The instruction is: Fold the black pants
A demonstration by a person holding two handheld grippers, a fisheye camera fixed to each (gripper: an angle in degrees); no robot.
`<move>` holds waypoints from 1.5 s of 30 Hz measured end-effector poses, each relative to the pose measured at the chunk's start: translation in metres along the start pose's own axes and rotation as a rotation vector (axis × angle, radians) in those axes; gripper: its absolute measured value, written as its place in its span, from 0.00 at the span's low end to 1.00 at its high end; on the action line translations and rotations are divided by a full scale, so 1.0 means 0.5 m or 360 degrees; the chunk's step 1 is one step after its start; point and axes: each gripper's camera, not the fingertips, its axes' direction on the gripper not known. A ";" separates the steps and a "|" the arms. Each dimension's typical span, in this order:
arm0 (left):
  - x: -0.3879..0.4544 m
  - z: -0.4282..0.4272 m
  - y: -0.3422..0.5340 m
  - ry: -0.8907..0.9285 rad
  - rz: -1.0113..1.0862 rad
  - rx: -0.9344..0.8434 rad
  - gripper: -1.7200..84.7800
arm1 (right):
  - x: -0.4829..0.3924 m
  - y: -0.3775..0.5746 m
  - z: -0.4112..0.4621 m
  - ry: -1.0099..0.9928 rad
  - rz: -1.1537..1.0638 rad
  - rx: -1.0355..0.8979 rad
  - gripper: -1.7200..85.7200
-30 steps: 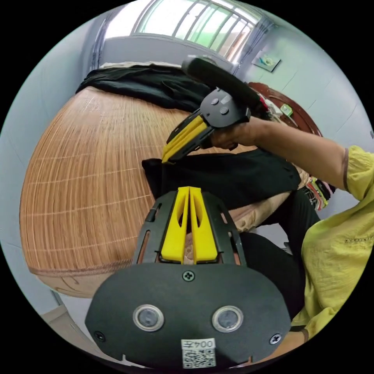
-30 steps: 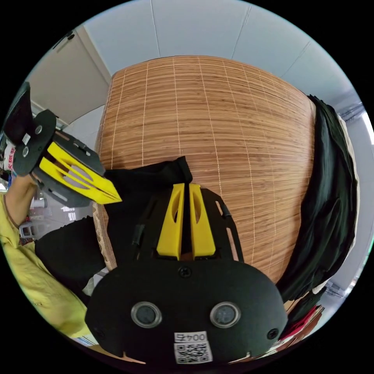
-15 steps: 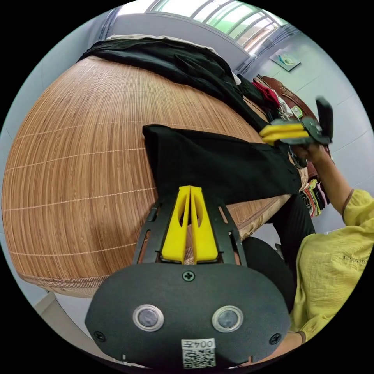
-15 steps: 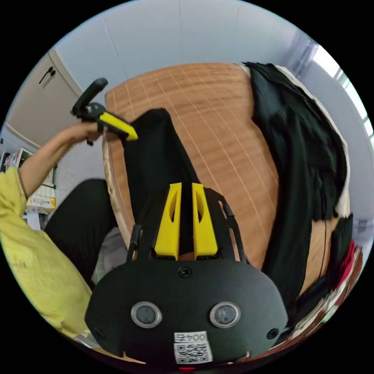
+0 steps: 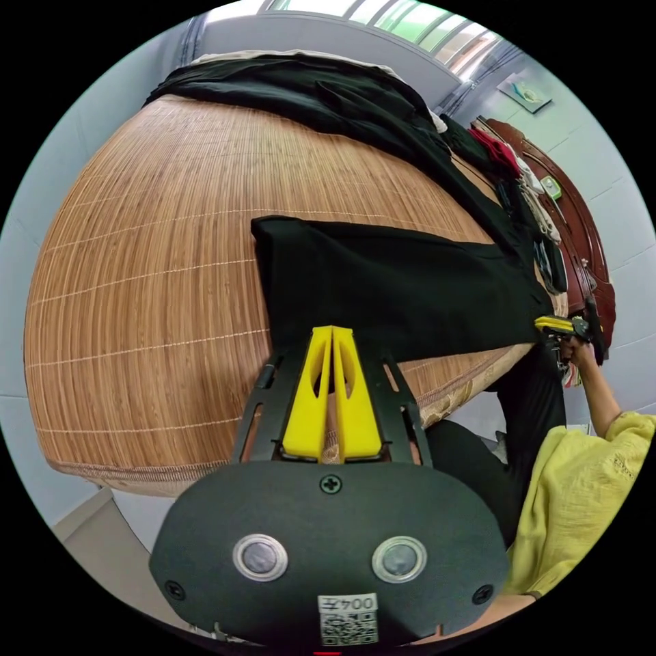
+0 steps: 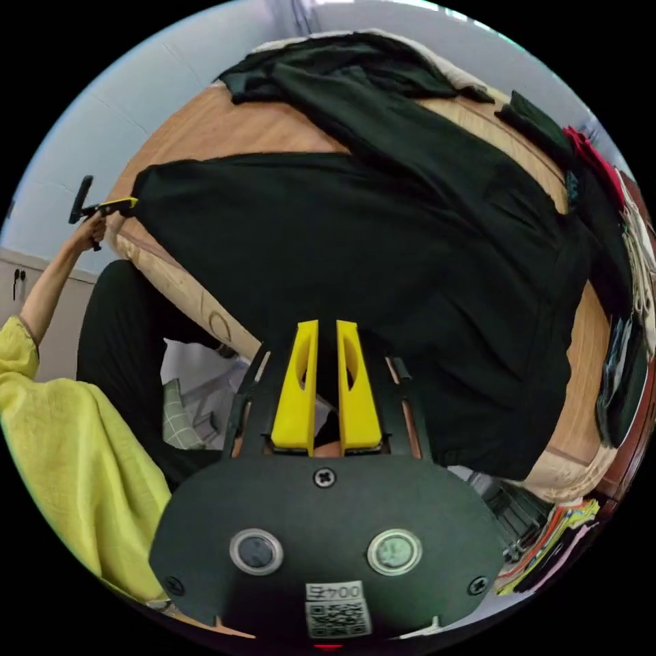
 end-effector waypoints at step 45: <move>0.175 -0.114 -0.132 -0.0070 -0.0092 -0.0002 0.02 | -0.260 -0.463 0.133 0.0140 -0.0993 -0.0104 0.01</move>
